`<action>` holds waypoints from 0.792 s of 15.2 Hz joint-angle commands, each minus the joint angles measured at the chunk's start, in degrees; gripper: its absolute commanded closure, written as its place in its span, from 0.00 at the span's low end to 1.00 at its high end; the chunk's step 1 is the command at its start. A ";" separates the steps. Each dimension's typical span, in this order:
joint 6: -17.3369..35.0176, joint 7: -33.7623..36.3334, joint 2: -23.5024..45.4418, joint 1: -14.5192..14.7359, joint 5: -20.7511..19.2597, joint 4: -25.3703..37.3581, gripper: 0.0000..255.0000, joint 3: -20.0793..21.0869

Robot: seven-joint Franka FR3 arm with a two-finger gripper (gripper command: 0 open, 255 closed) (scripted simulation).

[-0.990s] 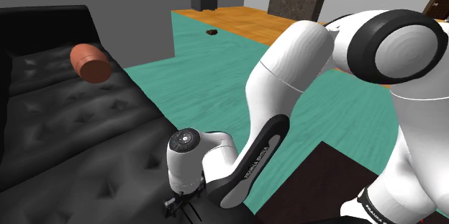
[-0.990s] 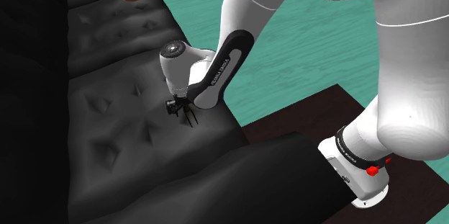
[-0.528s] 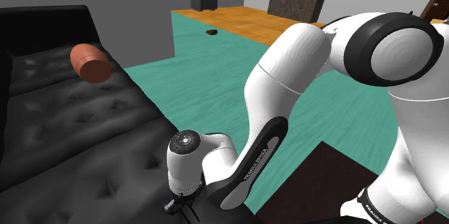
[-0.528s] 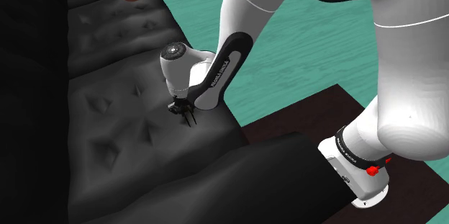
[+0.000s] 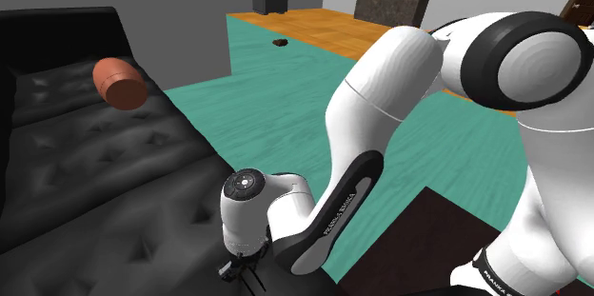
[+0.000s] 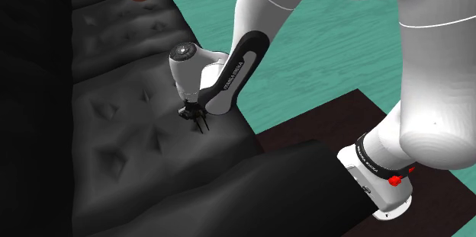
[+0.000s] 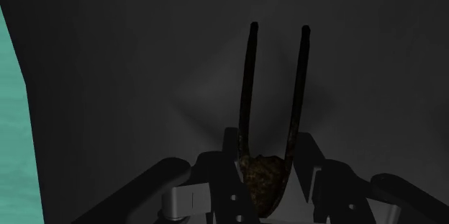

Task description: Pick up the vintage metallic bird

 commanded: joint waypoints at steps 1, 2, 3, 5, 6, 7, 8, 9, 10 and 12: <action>-0.95 -0.66 -1.33 -0.72 0.76 -0.49 1.00 0.80; -1.43 -0.97 -2.02 -1.05 1.15 -0.72 1.00 1.22; -1.91 -1.28 -2.71 -1.37 1.56 -0.94 1.00 1.65; -2.88 -1.93 -4.07 -2.02 2.41 -1.34 1.00 2.49; -3.38 -2.26 -4.75 -2.34 2.85 -1.52 1.00 2.90; -3.88 -2.59 -5.43 -2.66 3.30 -1.68 1.00 3.32; -4.38 -2.93 -6.10 -2.97 3.75 -1.84 1.00 3.73; -4.89 -3.27 -6.76 -3.28 4.22 -1.98 1.00 4.14; -5.40 -3.62 -7.43 -3.59 4.69 -2.11 1.00 4.55; -6.44 -4.32 -8.74 -4.19 5.65 -2.33 1.00 5.34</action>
